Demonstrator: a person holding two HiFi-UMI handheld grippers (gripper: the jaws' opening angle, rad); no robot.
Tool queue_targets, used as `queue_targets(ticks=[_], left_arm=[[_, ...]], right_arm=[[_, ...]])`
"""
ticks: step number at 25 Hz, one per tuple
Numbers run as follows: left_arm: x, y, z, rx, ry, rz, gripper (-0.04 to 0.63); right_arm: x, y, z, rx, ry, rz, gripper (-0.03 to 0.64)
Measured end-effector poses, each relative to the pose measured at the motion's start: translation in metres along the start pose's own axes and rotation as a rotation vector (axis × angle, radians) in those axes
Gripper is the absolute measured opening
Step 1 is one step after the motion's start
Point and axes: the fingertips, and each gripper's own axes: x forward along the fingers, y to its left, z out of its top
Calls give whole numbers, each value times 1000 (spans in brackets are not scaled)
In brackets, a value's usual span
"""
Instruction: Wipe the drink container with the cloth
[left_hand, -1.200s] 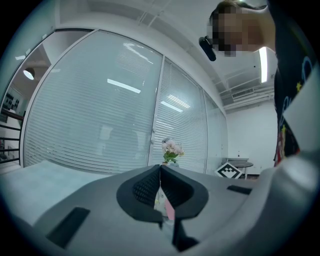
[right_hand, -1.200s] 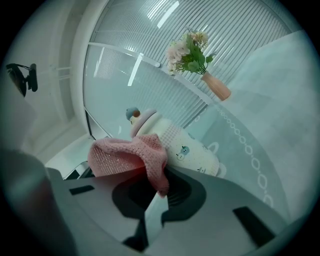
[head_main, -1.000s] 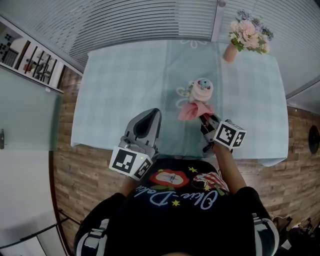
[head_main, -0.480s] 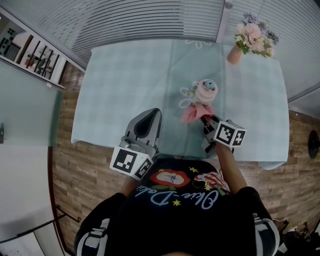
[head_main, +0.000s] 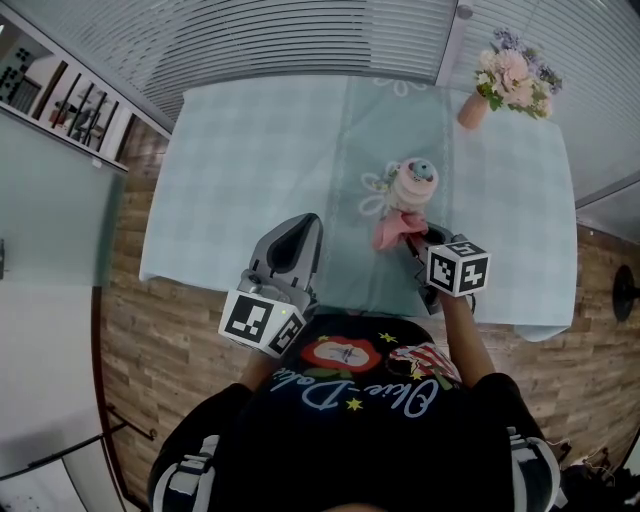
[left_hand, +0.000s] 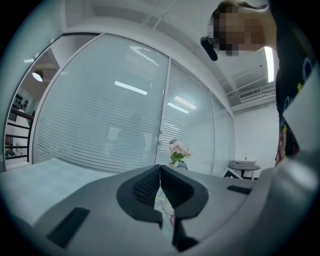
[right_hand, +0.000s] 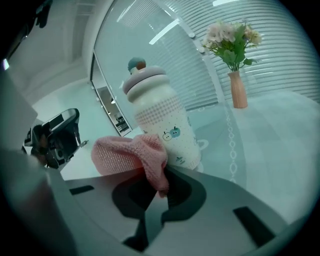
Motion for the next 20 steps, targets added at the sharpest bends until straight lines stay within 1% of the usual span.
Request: queue_targets(ticks=[5,10,14,17,20], left_arm=[[5,-4,1,5,6,-14,5],[14,-12,-1,9,11,-44,5],[20,-21,-2,13,15,-68,5],[23,-25,-3,16,16,-73,5],[22,-24,-4,15,19,-60,5]], right_arm=[[-4,2,1,-65,0,-1,12],[-27,16,9,-209,-36,18,12],[-50,21,28,-236,-104,41,12],[-64,18,46,-248,-153,33,12],[-72,13,62,-276,-189,10,12]])
